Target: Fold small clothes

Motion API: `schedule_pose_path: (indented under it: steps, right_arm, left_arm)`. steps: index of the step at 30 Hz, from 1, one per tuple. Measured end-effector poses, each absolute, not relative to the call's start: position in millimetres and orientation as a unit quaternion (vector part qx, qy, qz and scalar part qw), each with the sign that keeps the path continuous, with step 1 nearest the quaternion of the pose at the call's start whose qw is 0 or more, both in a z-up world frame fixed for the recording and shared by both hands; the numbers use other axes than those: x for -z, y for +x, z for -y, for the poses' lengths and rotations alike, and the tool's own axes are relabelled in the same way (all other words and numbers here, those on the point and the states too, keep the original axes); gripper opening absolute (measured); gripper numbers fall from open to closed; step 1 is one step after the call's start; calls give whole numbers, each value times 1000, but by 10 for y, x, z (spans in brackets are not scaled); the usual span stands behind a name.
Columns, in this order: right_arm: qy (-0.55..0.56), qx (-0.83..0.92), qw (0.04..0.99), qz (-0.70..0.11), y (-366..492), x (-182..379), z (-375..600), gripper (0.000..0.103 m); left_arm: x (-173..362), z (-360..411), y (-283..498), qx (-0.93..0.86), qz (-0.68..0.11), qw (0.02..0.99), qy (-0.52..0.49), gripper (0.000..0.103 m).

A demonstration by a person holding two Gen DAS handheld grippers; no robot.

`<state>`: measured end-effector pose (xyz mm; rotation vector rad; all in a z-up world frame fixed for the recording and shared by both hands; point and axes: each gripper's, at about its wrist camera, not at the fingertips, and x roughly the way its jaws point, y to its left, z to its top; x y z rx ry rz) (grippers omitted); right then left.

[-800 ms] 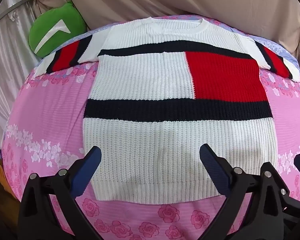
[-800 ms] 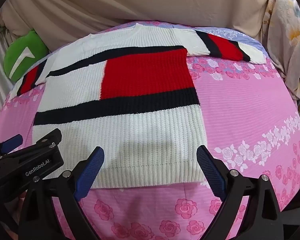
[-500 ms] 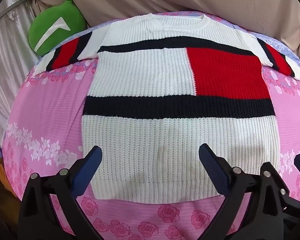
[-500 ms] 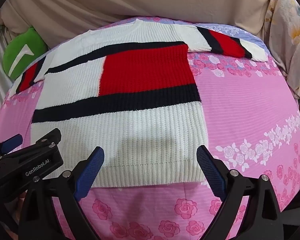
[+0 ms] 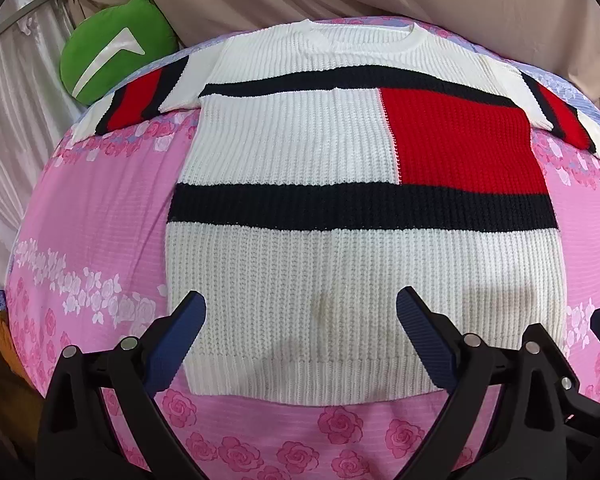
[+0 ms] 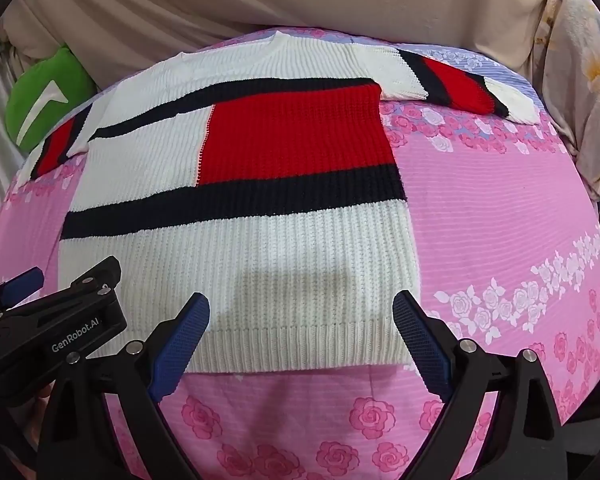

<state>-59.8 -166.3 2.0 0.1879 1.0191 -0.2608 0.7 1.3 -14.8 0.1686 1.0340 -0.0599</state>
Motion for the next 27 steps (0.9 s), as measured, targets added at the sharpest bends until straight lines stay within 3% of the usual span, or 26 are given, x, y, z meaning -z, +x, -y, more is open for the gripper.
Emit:
schedule_pose_path:
  steps: [27]
  right_arm:
    - [85, 130, 860, -486, -609, -55, 1685, 91]
  left_arm:
    - [109, 35, 4, 29, -493, 866, 82, 94]
